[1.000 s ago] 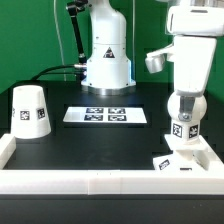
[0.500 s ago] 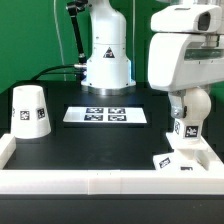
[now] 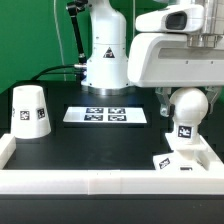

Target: Assemble lamp

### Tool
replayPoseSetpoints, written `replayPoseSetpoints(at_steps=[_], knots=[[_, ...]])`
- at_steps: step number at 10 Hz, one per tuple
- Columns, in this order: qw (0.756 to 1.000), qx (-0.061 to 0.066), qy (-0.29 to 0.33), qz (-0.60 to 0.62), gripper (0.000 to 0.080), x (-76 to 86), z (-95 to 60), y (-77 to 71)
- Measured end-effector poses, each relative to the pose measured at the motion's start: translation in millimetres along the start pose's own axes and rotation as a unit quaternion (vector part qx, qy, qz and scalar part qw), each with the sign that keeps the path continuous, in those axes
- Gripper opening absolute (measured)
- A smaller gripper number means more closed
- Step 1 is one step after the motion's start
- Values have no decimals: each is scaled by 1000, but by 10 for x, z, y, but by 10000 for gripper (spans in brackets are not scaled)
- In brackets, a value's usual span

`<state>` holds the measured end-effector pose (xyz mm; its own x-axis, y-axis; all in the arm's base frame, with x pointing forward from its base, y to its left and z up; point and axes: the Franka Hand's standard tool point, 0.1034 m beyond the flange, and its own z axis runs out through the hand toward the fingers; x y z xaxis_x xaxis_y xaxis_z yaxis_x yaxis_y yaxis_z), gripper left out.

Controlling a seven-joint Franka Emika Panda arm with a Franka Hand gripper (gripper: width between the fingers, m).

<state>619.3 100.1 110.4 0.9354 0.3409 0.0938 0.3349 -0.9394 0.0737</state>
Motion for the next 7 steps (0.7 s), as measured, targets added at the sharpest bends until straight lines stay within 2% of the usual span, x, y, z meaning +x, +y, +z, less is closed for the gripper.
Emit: replayPoseSetpoints(at_steps=[4,7], knots=[[991,-1,1,132,578,0,-7,36],[948,-1,-10,317,578,-62,-10,44]])
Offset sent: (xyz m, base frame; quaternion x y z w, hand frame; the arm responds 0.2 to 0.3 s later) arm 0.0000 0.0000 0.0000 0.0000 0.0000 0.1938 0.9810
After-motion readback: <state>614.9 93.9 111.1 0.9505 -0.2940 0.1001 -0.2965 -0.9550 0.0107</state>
